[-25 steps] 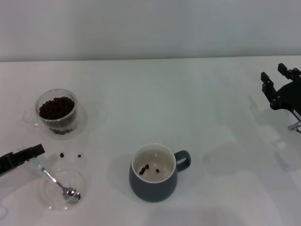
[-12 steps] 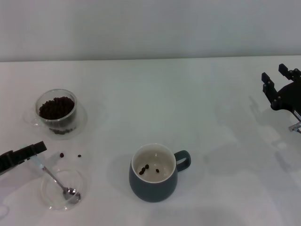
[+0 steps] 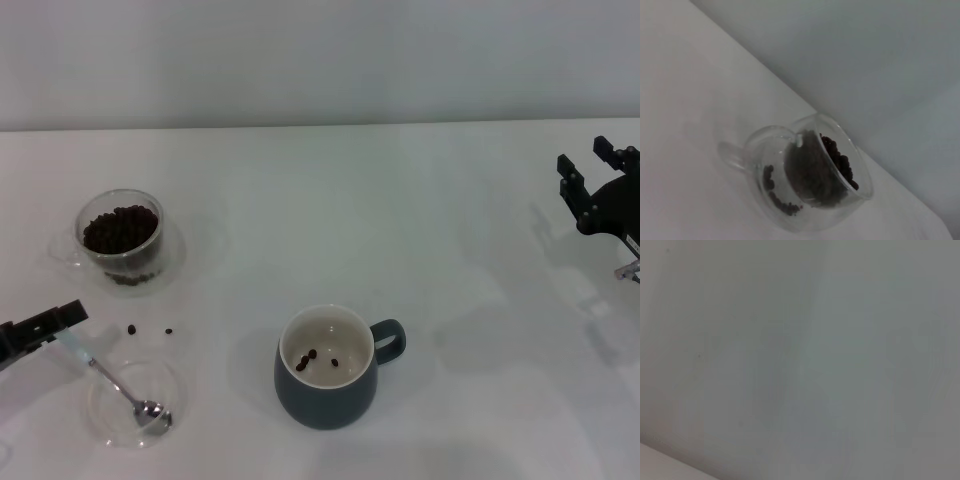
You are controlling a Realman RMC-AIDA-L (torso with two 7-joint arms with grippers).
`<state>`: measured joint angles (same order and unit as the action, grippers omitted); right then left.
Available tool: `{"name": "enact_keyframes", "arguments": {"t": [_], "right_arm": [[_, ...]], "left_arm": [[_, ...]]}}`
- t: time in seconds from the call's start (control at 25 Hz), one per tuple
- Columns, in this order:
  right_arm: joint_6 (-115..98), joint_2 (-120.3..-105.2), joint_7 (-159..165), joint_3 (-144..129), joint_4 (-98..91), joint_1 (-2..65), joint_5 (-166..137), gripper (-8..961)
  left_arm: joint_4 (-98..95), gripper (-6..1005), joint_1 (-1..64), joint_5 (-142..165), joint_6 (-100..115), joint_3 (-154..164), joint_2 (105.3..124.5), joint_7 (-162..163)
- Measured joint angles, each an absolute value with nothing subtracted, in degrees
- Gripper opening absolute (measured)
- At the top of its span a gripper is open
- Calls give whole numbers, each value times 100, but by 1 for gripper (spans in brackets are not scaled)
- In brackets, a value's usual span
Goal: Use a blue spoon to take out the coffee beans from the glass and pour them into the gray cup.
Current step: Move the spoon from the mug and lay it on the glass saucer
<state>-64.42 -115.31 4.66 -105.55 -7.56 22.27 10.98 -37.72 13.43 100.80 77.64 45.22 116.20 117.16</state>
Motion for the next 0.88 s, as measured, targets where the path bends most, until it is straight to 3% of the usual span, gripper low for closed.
{"name": "enact_keyframes", "arguments": {"t": [0.2,0.32,0.88], "right_arm": [[-6442,-11531,466,-10555,-756,2200,1098,464],[-6442,-11531,466,-10555,-756,2197,1098,464],[-6445,-11529,466,-10556,-756,2180,1098,464]], "left_arm": [[-3768,558,1283,10110,7764,4379,11618,11748],[-3756,656,1278,10152,7764,4376,11619,11820],[-3795,666,1089,10209,7779,4377,11594,12078]]}}
